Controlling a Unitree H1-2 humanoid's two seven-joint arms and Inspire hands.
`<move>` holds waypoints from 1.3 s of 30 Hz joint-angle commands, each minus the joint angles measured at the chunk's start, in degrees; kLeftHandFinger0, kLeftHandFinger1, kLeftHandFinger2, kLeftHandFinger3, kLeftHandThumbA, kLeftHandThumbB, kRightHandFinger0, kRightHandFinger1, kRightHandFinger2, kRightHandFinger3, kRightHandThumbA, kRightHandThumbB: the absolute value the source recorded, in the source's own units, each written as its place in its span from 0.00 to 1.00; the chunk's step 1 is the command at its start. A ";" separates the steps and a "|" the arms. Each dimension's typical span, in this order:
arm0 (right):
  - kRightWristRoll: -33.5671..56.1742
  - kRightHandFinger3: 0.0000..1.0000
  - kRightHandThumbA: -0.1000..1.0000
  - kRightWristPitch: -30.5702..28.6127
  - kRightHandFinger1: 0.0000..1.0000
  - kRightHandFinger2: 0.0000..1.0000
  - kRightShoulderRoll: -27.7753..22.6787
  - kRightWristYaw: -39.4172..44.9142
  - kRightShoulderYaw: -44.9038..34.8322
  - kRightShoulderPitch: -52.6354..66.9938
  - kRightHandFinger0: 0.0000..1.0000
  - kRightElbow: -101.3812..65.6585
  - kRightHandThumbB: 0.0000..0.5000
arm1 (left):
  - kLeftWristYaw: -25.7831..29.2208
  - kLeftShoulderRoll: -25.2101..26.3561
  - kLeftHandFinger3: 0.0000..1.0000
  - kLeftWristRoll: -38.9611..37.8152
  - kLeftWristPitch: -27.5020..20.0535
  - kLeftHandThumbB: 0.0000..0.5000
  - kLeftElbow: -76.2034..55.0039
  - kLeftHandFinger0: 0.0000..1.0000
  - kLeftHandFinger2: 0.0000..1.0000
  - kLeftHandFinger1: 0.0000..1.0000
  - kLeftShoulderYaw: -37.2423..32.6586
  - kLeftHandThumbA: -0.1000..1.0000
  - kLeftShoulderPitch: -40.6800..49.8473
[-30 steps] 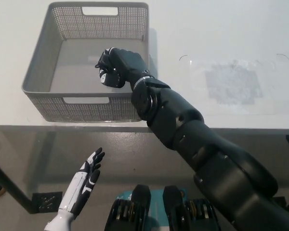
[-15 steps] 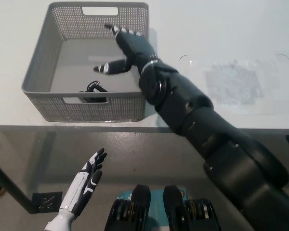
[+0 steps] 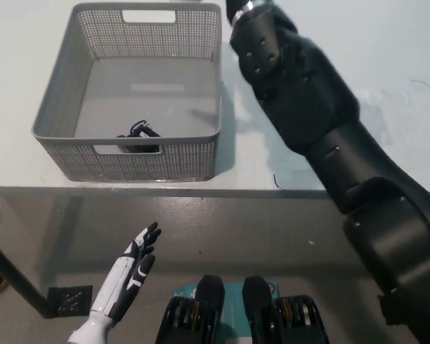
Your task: Use the right hand to pick up a webcam and put it into a container on the left side
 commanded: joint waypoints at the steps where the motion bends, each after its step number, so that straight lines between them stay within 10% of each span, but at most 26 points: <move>1: 6.07 1.00 1.00 5.61 1.00 1.00 -5.11 4.32 -6.98 2.17 1.00 -26.02 0.73 | 0.10 1.12 1.00 0.98 -0.65 0.30 -0.90 1.00 1.00 1.00 0.22 1.00 -1.38; 16: 25.88 1.00 1.00 0.66 1.00 1.00 -9.36 8.64 -15.69 43.13 1.00 -59.04 0.60 | -0.69 1.22 1.00 -1.83 0.80 0.29 -2.32 1.00 1.00 1.00 1.22 1.00 -1.54; 29: 33.29 1.00 1.00 -9.09 1.00 1.00 -6.56 13.35 -13.46 67.56 1.00 -50.90 0.61 | -0.41 0.74 1.00 -3.37 -1.82 0.28 -0.12 1.00 1.00 1.00 1.45 1.00 -2.25; 39: 34.51 1.00 1.00 -16.20 1.00 1.00 -2.95 16.84 -11.90 72.82 1.00 -37.88 0.36 | 0.03 0.84 1.00 -3.98 -1.51 0.28 0.59 1.00 1.00 1.00 2.54 1.00 -3.54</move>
